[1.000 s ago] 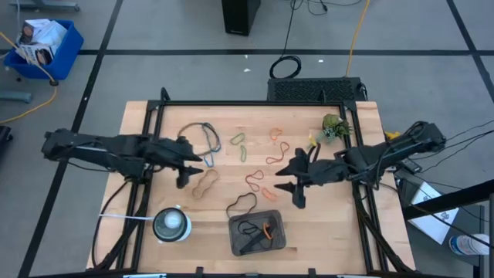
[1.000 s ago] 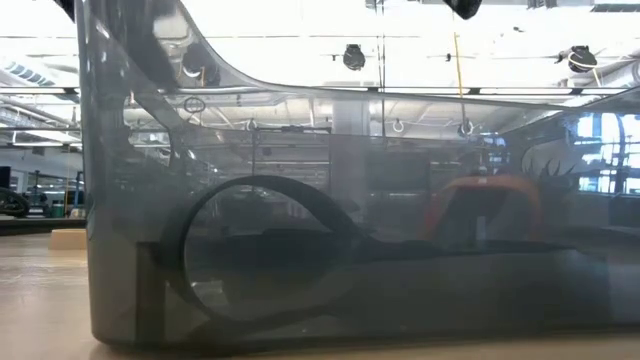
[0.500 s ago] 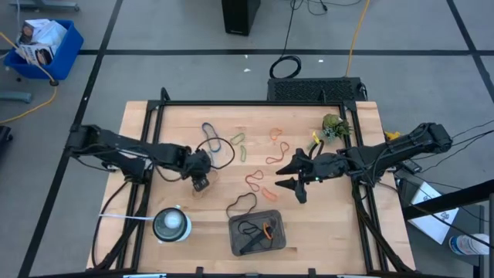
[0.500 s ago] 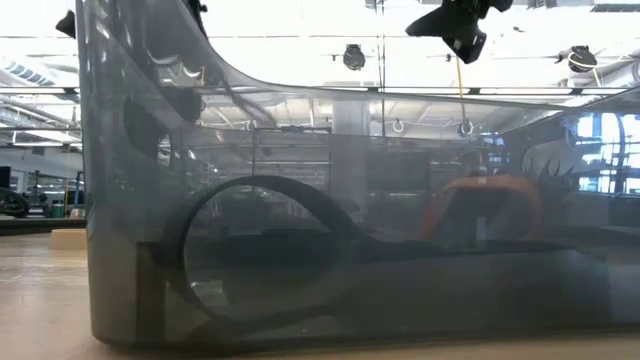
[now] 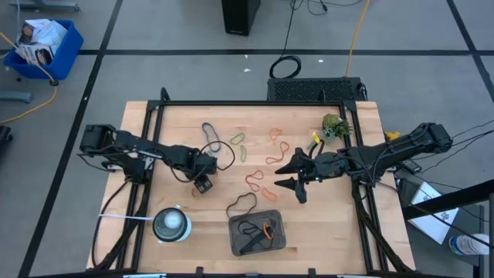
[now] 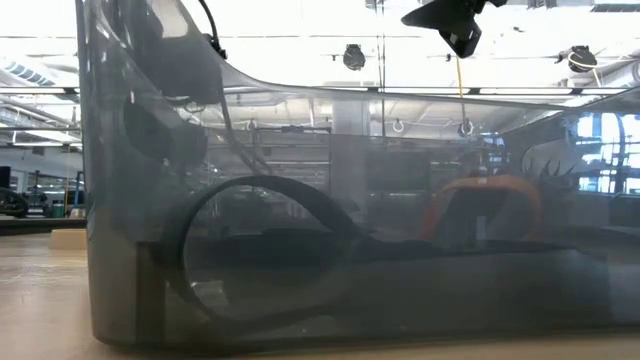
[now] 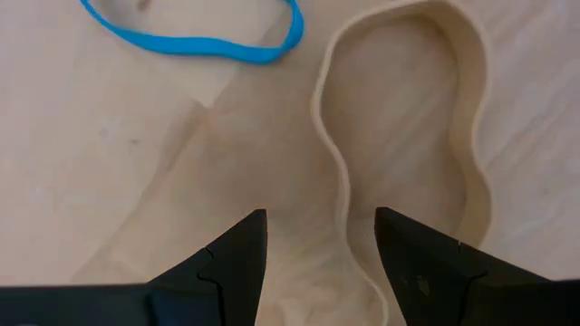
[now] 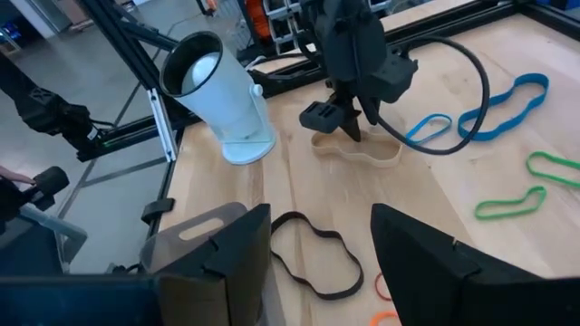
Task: Pick and place rubber bands into bin
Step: Put the light brown rubber band into the bin
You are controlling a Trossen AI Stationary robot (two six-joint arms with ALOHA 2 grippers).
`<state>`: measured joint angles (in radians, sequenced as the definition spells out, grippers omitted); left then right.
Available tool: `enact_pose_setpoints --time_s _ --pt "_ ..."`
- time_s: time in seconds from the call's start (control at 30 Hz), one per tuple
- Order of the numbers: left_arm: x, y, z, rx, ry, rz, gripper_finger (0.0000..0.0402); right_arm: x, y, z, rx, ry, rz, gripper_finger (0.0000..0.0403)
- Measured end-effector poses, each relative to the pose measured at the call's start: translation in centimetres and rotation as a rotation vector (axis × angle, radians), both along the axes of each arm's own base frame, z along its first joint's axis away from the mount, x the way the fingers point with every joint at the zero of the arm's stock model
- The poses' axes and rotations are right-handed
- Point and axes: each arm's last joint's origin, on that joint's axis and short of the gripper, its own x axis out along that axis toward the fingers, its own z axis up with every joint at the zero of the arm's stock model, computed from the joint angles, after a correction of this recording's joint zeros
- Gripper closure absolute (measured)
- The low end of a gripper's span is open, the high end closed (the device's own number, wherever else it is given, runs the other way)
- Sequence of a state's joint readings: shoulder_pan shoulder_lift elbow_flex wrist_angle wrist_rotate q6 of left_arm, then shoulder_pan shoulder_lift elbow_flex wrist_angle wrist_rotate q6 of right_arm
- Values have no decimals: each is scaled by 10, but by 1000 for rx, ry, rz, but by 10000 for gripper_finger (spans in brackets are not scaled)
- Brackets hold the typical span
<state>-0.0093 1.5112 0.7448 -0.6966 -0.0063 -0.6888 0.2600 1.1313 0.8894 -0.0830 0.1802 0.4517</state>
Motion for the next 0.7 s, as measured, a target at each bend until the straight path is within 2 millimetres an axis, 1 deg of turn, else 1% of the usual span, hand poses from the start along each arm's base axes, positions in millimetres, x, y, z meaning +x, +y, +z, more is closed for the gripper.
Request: enact_pose_setpoints --time_s 0.17,0.27,0.33,0.4,0.6,0.63,0.7 --pt "0 -1 -1 -27 7 -5 191 0 0 0 -3 1 2 219" --pt "1 -2 -4 -52 22 -8 205 0 0 0 -3 1 3 219" --pt "1 -2 -6 -58 31 -8 228 0 0 0 -3 1 3 217" --pt "1 -1 -7 -57 39 -8 260 0 0 0 -3 1 3 216" --pt "2 -1 -7 -63 35 -6 375 0 0 0 -3 2 4 220" --pt "2 -1 -7 -62 33 -7 387 0 0 0 -3 2 4 220" --pt "1 -1 -5 -62 26 -7 391 0 0 0 -3 2 5 218"
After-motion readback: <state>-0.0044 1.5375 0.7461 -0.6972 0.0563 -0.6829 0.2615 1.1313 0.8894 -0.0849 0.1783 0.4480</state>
